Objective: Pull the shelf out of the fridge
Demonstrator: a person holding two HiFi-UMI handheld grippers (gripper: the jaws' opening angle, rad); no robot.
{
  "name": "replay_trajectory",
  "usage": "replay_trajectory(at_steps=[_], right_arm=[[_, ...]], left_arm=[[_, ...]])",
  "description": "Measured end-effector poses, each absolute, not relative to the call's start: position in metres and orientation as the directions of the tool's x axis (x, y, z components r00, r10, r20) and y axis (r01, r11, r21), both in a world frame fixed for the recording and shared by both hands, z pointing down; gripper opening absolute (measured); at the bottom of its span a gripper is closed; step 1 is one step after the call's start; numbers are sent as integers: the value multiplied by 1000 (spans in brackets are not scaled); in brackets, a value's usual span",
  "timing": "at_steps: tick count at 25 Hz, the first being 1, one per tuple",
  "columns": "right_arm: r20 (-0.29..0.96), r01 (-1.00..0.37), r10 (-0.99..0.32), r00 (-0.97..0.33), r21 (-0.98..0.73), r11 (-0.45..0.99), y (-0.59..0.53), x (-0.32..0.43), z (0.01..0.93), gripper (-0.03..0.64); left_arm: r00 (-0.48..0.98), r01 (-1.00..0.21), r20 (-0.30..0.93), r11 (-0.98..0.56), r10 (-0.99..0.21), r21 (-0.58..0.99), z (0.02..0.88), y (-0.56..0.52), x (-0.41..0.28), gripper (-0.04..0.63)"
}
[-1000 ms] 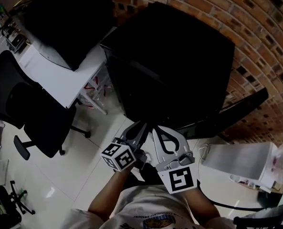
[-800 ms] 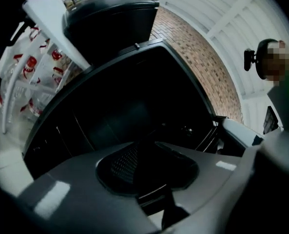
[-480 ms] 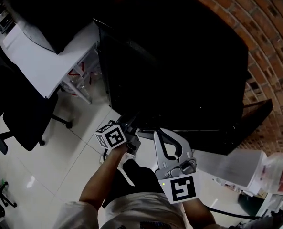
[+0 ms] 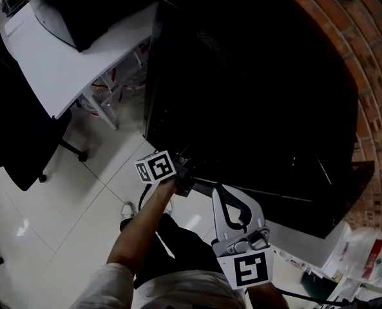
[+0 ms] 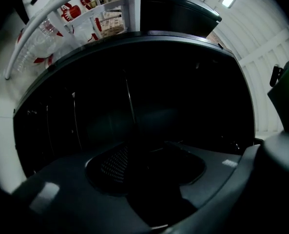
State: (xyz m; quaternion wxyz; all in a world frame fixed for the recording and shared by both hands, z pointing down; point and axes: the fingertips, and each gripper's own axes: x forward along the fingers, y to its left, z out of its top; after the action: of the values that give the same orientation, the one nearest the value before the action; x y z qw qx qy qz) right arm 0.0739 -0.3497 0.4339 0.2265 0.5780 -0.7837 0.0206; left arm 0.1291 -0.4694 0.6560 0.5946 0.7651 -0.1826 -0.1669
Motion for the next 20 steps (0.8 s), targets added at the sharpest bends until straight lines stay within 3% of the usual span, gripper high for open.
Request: replay_trajectory(at_steps=[17,20], right_arm=[[471,-895,-844,-257,214,392,-354,82,469,5],[462,-891,-844,-272,209,402,-356,80,468,5]], left_arm=[[845,26,-84,-115,-528,993,668,-520,185,210],[841,29,-77,-97,-535,995,671,-523,192,172]])
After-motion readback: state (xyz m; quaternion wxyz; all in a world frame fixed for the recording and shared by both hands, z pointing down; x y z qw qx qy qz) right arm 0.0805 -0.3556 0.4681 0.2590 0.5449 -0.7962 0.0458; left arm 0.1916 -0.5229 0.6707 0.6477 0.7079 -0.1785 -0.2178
